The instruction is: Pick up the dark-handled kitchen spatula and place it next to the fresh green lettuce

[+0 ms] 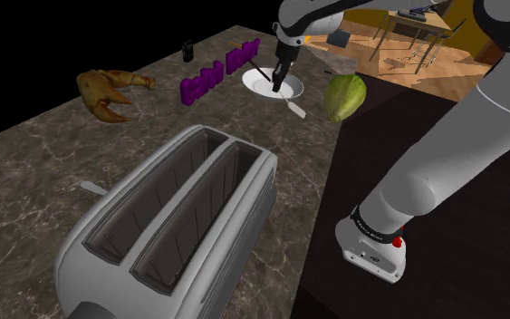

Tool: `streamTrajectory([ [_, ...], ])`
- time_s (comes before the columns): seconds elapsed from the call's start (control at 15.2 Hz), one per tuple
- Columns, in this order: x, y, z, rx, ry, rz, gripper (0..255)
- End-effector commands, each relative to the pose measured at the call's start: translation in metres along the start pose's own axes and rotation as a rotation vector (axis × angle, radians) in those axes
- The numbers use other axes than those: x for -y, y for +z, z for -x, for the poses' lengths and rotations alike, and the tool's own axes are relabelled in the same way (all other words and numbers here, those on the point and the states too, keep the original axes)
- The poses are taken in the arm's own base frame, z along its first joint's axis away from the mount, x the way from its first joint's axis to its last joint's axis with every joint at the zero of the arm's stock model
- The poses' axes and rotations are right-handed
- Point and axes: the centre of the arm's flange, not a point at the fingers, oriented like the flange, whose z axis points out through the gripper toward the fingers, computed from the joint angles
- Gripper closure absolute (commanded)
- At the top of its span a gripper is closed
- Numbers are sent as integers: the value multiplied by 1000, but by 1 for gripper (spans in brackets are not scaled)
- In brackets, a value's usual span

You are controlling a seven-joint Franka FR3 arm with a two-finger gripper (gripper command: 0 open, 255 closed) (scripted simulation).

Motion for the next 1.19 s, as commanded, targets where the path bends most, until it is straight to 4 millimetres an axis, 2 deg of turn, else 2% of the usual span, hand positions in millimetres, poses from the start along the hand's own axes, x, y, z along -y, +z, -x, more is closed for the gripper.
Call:
streamTrajectory([
  [0.0, -1, 9, 1, 0, 0, 0, 255],
  [0.86, -1, 77, 6, 0, 0, 0, 255],
  [1.12, -1, 77, 6, 0, 0, 0, 255],
])
